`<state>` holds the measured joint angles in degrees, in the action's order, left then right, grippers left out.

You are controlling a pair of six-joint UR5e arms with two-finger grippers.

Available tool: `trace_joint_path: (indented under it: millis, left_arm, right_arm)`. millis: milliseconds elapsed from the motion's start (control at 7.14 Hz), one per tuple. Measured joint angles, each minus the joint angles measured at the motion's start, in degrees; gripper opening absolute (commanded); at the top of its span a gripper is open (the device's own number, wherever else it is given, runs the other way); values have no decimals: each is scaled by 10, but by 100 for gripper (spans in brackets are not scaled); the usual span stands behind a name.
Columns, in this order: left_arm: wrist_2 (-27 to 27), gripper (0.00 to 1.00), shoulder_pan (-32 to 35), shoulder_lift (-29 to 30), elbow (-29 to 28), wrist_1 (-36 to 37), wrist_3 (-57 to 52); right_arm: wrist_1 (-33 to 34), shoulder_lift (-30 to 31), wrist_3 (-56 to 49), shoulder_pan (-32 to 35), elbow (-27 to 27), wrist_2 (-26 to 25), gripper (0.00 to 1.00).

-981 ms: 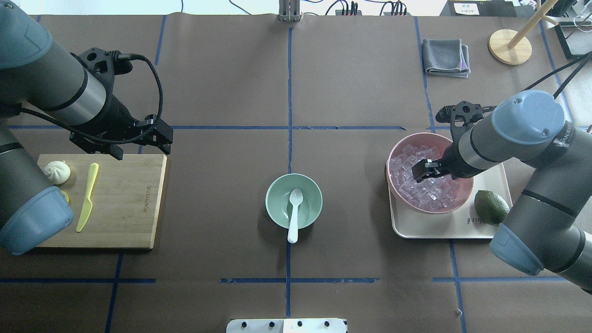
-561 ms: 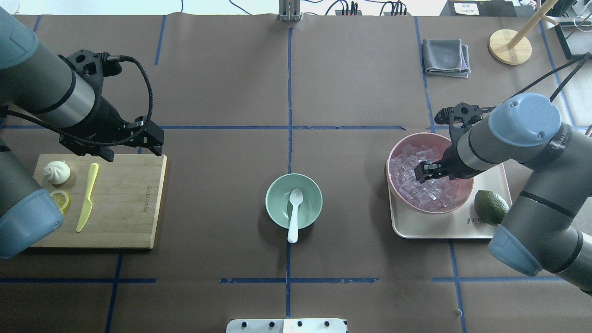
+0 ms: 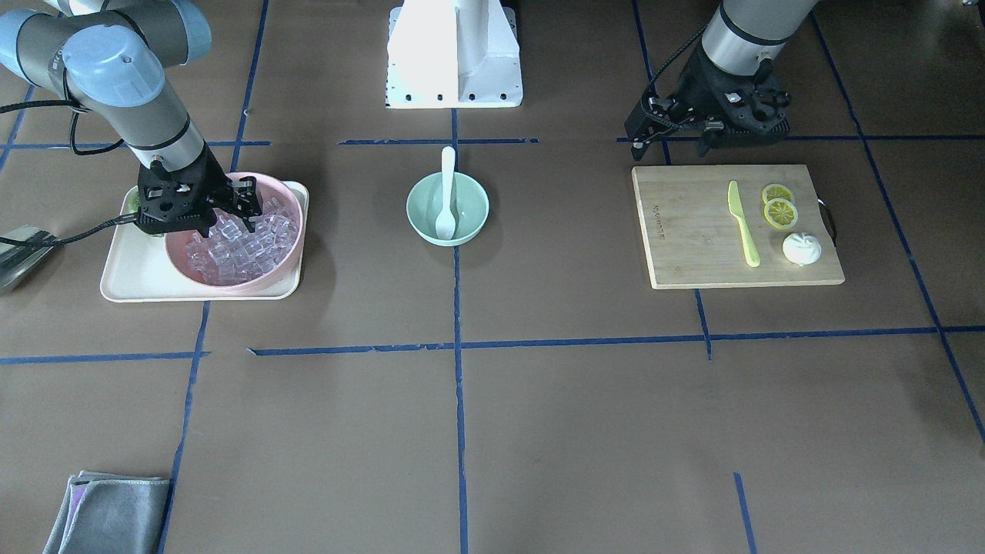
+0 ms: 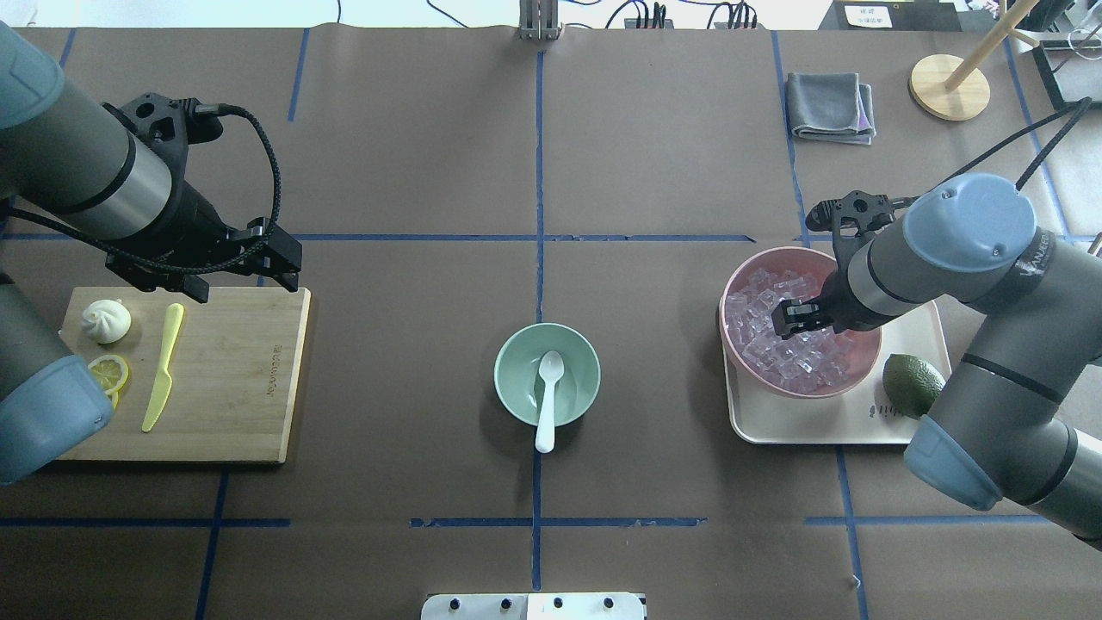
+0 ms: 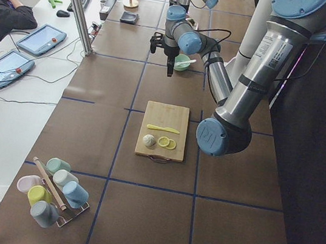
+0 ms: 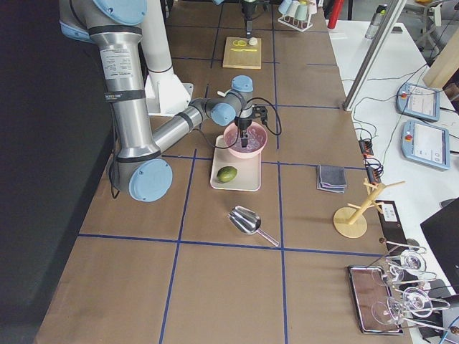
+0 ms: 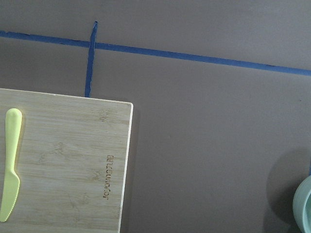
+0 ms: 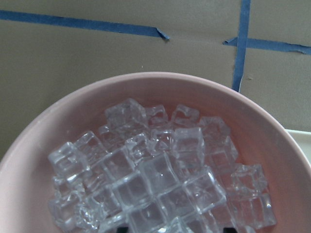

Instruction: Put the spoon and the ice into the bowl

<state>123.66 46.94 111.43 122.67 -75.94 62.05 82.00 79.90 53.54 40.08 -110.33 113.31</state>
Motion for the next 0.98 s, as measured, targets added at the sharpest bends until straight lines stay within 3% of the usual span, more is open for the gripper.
trace_joint_path:
  millis: [280,561,841,981]
  left_arm:
    - [0,100,0,0,0,0,0]
    - [0,100,0,-1,0,0,0]
    - [0,100,0,-1,-1,0,0]
    - [0,100,0,-1,-1,0,1]
  right_arm:
    - [1,-2,0,0,1,2,69]
    - [1,-3,0,1,1,3,56]
    - [3,-2,0,3,-1,4,6]
    - [4,-1,-1,4,-2,5,0]
